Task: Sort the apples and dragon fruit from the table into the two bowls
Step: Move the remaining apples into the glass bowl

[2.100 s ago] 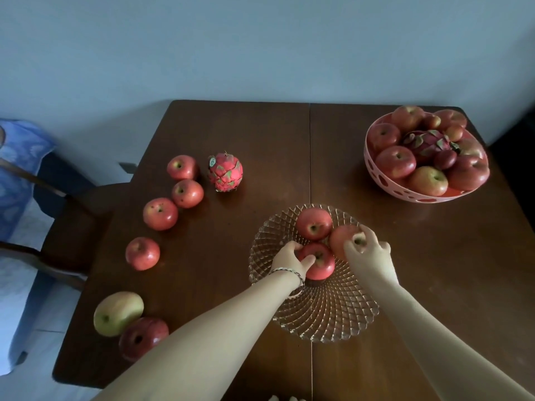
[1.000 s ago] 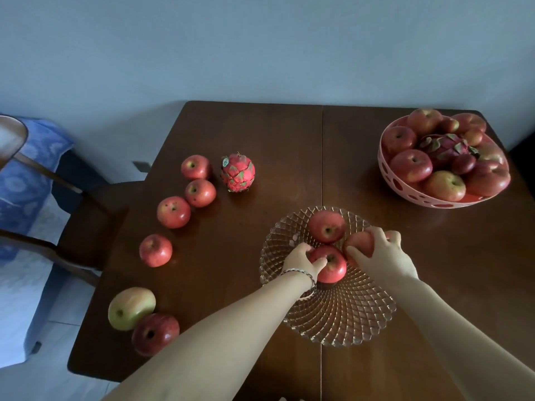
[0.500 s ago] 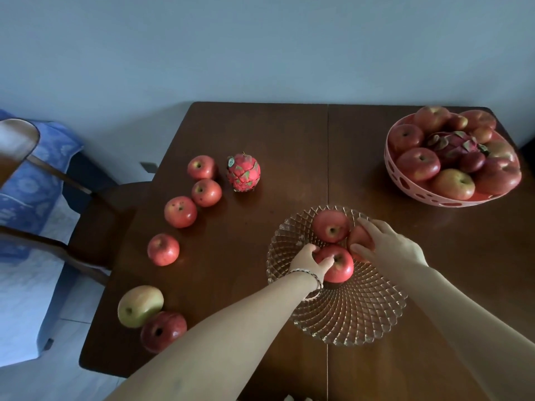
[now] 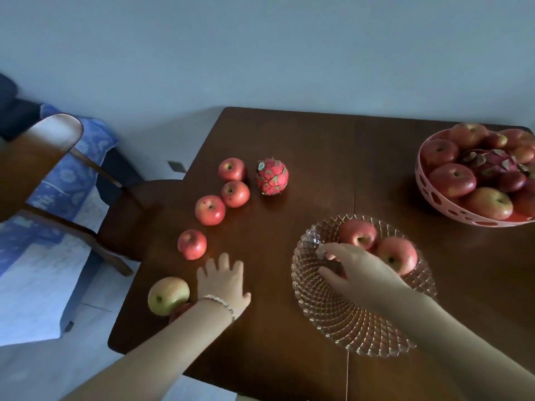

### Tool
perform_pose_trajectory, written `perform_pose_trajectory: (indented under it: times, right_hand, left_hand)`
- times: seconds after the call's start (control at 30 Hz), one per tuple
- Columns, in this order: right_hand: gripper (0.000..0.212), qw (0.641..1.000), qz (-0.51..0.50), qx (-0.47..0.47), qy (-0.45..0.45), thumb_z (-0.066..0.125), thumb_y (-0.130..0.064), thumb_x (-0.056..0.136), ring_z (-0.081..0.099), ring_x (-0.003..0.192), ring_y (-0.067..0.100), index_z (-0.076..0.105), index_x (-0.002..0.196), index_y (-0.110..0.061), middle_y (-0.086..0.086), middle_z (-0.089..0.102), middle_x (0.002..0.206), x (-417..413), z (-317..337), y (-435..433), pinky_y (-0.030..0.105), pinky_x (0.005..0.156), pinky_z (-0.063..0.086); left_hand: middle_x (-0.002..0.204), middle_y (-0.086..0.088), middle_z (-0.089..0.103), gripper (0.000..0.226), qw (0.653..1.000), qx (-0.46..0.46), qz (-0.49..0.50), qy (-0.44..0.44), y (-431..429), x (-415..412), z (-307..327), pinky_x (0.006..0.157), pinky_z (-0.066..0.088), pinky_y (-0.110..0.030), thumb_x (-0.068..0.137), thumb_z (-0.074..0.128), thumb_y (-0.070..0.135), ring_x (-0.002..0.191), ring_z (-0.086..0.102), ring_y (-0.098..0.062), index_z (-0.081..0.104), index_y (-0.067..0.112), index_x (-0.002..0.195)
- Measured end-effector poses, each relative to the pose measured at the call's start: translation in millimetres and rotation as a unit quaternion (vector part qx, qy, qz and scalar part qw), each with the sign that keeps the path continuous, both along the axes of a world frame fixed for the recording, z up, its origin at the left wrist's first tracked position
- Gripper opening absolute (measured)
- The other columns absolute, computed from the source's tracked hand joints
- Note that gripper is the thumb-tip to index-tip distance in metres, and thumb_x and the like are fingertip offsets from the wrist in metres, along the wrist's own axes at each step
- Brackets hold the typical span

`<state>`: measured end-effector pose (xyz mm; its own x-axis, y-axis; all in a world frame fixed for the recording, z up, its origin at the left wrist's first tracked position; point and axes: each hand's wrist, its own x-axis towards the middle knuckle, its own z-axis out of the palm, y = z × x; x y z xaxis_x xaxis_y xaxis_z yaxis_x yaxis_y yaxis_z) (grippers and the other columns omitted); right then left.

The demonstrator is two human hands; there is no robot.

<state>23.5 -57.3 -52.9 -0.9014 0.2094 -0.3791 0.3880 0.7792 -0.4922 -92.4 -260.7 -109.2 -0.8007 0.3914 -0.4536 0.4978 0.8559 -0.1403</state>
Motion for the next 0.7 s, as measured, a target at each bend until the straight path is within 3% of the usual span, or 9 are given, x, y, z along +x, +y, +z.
perform_pose_trajectory:
  times: [0.1, 0.3, 0.47, 0.6, 0.7]
  right_hand:
    - [0.039, 0.996, 0.089, -0.019, -0.026, 0.049, -0.038, 0.092, 0.057, 0.109, 0.014, 0.045, 0.130, -0.028, -0.005, 0.056, 0.126, -17, -13, -44, 0.033, 0.095, 0.047]
    - [0.052, 0.981, 0.176, -0.039, -0.075, 0.053, -0.038, 0.090, 0.046, 0.123, 0.027, 0.041, 0.135, -0.016, 0.008, 0.047, 0.133, -59, -56, -149, 0.042, 0.101, 0.041]
    - [0.091, 0.987, 0.076, -0.063, -0.130, 0.068, -0.057, 0.069, 0.041, 0.125, 0.030, 0.027, 0.138, -0.014, 0.009, 0.039, 0.135, -85, -86, -220, 0.042, 0.098, 0.043]
    - [0.079, 0.985, -0.004, -0.101, -0.137, 0.074, -0.052, 0.062, 0.050, 0.114, 0.024, 0.040, 0.126, -0.019, 0.003, 0.049, 0.123, -87, -103, -235, 0.037, 0.092, 0.048]
    - [0.071, 0.968, -0.082, -0.199, -0.129, 0.078, -0.046, 0.055, 0.056, 0.099, 0.017, 0.046, 0.114, -0.023, 0.000, 0.051, 0.114, -77, -99, -215, 0.029, 0.078, 0.054]
  left_hand:
    - [0.156, -0.008, 0.008, 0.070, 0.992, -0.064, 0.105, -0.010, -59, -24, -7, 0.111, 0.028, -0.049, 0.086, 0.051, 0.050, 0.141, 0.015, -0.037, 0.017, 0.031, 0.145]
    - [0.140, -0.012, 0.029, 0.064, 0.943, 0.089, 0.298, -0.121, -108, -49, -23, 0.100, 0.042, -0.042, 0.084, 0.057, 0.037, 0.119, 0.048, -0.037, 0.029, 0.031, 0.141]
    - [0.133, -0.013, 0.032, 0.063, 0.934, 0.130, 0.302, -0.137, -112, -54, -28, 0.094, 0.044, -0.042, 0.082, 0.059, 0.037, 0.114, 0.050, -0.039, 0.032, 0.032, 0.138]
    - [0.130, -0.014, 0.036, 0.062, 0.917, 0.181, 0.325, -0.145, -119, -57, -28, 0.090, 0.044, -0.039, 0.078, 0.061, 0.038, 0.111, 0.051, -0.038, 0.037, 0.032, 0.135]
    - [0.123, -0.013, 0.042, 0.060, 0.889, 0.244, 0.355, -0.158, -114, -54, -20, 0.085, 0.047, -0.033, 0.072, 0.063, 0.040, 0.100, 0.055, -0.035, 0.044, 0.033, 0.128]
